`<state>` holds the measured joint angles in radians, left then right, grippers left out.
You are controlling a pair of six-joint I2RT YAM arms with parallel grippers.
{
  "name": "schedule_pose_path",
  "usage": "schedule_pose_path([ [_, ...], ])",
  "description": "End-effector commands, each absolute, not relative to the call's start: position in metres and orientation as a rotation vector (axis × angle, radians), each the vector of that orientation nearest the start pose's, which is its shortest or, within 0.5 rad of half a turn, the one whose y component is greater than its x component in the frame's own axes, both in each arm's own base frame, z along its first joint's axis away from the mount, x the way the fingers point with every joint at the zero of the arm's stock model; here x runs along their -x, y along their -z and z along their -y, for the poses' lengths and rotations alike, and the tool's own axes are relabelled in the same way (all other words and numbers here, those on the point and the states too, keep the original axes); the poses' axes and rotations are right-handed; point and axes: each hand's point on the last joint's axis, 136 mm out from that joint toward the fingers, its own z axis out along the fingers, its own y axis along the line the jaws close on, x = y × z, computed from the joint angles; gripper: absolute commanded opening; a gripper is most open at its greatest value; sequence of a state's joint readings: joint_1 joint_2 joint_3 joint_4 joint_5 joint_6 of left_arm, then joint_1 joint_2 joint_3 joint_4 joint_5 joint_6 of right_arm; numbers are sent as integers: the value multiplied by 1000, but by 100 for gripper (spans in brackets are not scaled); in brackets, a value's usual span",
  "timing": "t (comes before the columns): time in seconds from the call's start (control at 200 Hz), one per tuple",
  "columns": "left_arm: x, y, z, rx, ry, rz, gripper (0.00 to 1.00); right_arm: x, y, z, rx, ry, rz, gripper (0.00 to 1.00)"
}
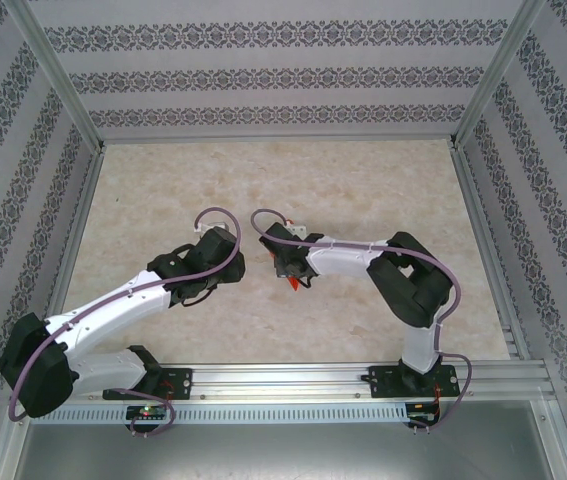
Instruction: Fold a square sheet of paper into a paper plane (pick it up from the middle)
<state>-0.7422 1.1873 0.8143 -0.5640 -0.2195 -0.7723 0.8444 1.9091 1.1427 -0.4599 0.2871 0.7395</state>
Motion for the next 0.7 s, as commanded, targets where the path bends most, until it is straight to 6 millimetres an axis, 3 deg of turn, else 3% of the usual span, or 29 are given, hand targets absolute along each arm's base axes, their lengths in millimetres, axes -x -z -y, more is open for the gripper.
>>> schedule_pose_path([
  [0.0, -264, -137, 180, 168, 373, -2466, 43, -279, 26, -239, 116, 200, -2833, 16],
  [0.325, -265, -141, 164, 223, 347, -2435, 42, -270, 46, -245, 66, 121, -2923, 12],
  [0.39, -266, -143, 162, 228, 346, -2426, 42, -274, 35, -247, 56, 103, -2891, 16],
  [0.505, -266, -146, 157, 238, 333, -2415, 42, -284, 7, -247, 61, 101, -2831, 17],
  [0.694, -267, -153, 155, 242, 341, -2395, 42, -300, -47, -253, 67, 21, -2726, 31],
])
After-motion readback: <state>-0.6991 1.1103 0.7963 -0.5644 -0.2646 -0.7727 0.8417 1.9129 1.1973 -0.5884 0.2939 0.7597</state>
